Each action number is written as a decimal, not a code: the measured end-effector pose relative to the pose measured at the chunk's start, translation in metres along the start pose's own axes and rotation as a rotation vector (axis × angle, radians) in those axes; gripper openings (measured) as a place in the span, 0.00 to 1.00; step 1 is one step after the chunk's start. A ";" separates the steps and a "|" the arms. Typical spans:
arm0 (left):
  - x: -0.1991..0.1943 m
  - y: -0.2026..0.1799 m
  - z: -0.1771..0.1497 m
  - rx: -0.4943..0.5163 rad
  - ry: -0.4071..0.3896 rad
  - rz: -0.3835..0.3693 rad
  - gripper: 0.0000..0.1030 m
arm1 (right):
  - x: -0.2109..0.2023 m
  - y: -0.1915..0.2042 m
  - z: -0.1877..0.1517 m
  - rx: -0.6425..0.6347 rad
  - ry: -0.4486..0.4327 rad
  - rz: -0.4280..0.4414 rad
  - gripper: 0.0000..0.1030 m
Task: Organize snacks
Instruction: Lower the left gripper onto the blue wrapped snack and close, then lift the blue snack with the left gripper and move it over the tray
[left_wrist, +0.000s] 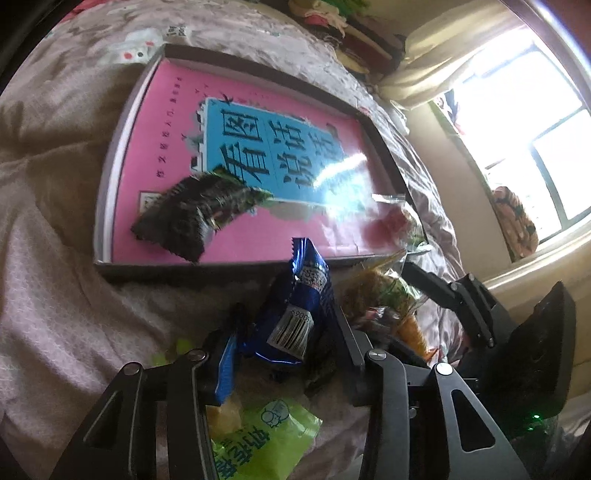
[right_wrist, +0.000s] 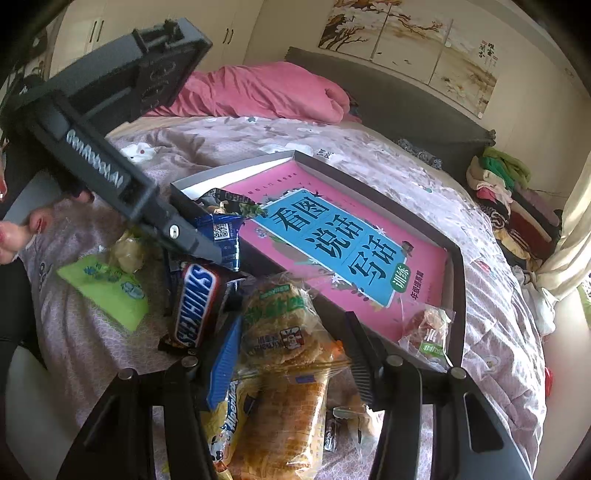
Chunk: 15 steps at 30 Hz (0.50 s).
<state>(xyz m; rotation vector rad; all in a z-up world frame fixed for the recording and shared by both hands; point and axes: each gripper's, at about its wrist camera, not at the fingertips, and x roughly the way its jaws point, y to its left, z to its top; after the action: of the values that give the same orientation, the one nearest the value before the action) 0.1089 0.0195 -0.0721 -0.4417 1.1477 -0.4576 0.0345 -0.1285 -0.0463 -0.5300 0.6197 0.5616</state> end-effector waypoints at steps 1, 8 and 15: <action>0.001 -0.001 -0.001 0.004 0.001 0.002 0.43 | 0.000 0.000 0.000 -0.001 0.000 -0.001 0.52; 0.002 -0.001 -0.001 0.006 -0.029 -0.035 0.26 | -0.001 -0.001 0.001 0.009 -0.004 0.000 0.51; -0.012 -0.006 -0.003 0.019 -0.079 -0.032 0.24 | -0.010 -0.011 0.003 0.069 -0.043 0.037 0.49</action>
<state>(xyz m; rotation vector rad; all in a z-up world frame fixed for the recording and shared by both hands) 0.1016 0.0212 -0.0604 -0.4579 1.0610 -0.4746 0.0354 -0.1379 -0.0342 -0.4416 0.6068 0.5829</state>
